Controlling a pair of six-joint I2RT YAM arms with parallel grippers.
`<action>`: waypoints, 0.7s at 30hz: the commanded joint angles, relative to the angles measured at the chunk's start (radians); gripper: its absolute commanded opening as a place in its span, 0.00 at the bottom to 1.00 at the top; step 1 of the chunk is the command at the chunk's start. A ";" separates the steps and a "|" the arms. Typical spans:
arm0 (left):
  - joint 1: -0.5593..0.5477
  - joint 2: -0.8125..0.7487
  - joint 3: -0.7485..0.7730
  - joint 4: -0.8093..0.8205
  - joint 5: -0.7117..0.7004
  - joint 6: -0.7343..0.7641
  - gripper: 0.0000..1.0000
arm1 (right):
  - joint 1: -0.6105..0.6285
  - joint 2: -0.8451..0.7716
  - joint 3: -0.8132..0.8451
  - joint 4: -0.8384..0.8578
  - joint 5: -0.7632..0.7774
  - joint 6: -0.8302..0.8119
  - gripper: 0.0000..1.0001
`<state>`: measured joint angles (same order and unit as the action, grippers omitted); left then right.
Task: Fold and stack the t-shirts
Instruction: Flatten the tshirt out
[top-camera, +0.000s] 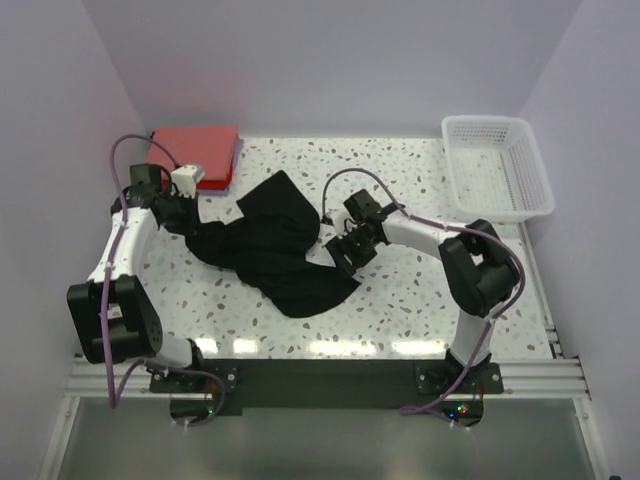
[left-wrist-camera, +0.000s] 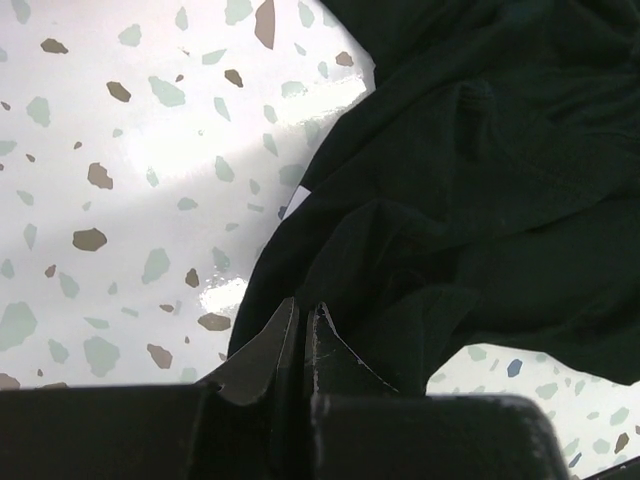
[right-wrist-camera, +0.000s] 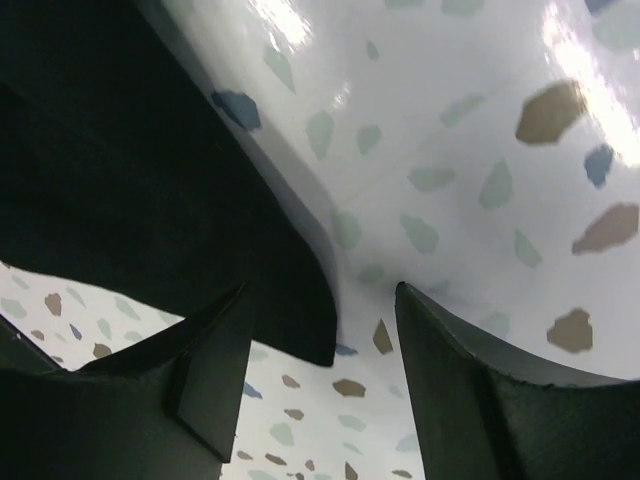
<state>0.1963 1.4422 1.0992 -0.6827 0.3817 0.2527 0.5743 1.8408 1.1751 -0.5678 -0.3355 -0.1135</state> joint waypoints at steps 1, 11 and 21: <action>0.008 0.010 0.063 -0.005 0.025 -0.003 0.00 | 0.045 0.077 0.034 0.051 0.042 -0.020 0.60; 0.011 0.098 0.273 -0.015 0.173 -0.021 0.00 | -0.102 0.011 0.176 -0.153 -0.023 -0.175 0.00; 0.009 0.190 0.601 0.073 0.296 -0.141 0.00 | -0.269 -0.181 0.501 -0.176 0.071 -0.291 0.00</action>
<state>0.1963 1.6321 1.5723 -0.6941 0.6083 0.1764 0.3080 1.7409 1.5604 -0.7372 -0.3244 -0.3416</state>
